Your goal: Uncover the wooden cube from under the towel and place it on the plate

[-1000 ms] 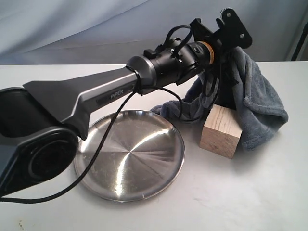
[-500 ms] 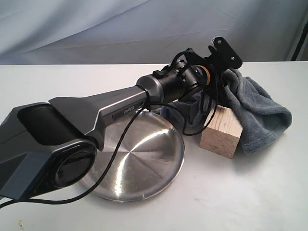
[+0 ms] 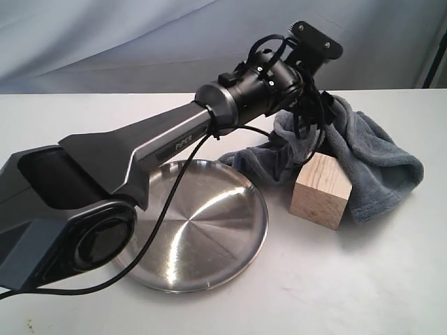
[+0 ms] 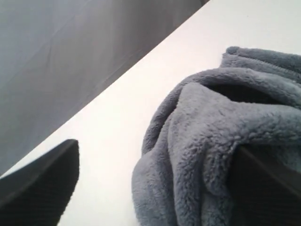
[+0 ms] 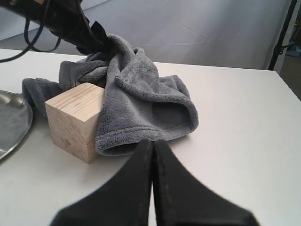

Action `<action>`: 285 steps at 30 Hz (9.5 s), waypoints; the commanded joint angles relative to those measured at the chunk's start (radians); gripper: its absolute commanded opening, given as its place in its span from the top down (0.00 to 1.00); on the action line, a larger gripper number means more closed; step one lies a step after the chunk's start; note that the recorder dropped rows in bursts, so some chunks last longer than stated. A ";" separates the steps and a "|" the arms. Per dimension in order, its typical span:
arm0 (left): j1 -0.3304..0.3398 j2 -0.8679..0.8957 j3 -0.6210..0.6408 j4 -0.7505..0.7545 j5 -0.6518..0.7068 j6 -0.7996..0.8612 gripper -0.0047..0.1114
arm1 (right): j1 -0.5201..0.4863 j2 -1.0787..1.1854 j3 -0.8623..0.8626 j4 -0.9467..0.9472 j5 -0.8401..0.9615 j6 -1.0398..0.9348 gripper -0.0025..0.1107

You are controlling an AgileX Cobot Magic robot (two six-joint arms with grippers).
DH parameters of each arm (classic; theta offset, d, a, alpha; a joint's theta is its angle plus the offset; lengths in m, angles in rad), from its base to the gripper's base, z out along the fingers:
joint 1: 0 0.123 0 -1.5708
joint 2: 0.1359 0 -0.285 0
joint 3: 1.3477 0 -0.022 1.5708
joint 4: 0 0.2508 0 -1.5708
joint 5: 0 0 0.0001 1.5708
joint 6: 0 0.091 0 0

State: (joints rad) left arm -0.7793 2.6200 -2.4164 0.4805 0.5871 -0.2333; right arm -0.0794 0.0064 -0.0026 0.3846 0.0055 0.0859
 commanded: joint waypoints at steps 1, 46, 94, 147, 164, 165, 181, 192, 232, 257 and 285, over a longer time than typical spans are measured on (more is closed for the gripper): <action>-0.011 -0.021 -0.062 -0.011 0.159 -0.034 0.19 | 0.000 -0.006 0.003 0.005 0.012 0.004 0.95; -0.218 -0.008 -0.090 -0.446 0.349 -0.157 0.20 | 0.000 -0.006 0.003 0.005 0.012 0.004 0.95; -0.220 0.083 -0.171 -0.713 0.137 -0.043 0.39 | 0.000 -0.006 0.003 0.005 0.012 0.004 0.95; 0.021 -0.038 -0.171 -0.616 0.634 0.157 0.13 | 0.000 -0.006 0.003 0.005 0.012 0.004 0.95; 0.019 0.019 -0.171 -0.627 0.585 0.167 0.14 | 0.000 -0.006 0.003 0.005 0.012 0.004 0.95; 0.019 0.019 -0.171 -0.625 0.582 0.167 0.17 | 0.000 -0.006 0.003 0.005 0.012 0.004 0.95; 0.019 0.019 -0.171 -0.622 0.478 0.165 0.86 | 0.000 -0.006 0.003 0.005 0.012 0.004 0.95; 0.024 0.019 -0.171 -0.325 0.302 0.119 0.96 | 0.000 -0.006 0.003 0.005 0.012 0.004 0.95; -0.057 -0.089 -0.171 -0.463 0.634 0.077 0.12 | 0.000 -0.006 0.003 0.005 0.012 0.004 0.95; -0.166 -0.006 -0.171 -0.306 0.634 -0.260 0.12 | 0.000 -0.006 0.003 0.005 0.012 0.004 0.95; -0.178 0.092 -0.171 -0.358 0.634 -0.230 0.12 | 0.000 -0.006 0.003 0.005 0.012 0.004 0.95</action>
State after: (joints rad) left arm -0.9540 2.7091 -2.5830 0.1267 1.2237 -0.4683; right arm -0.0794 0.0064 -0.0026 0.3846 0.0055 0.0859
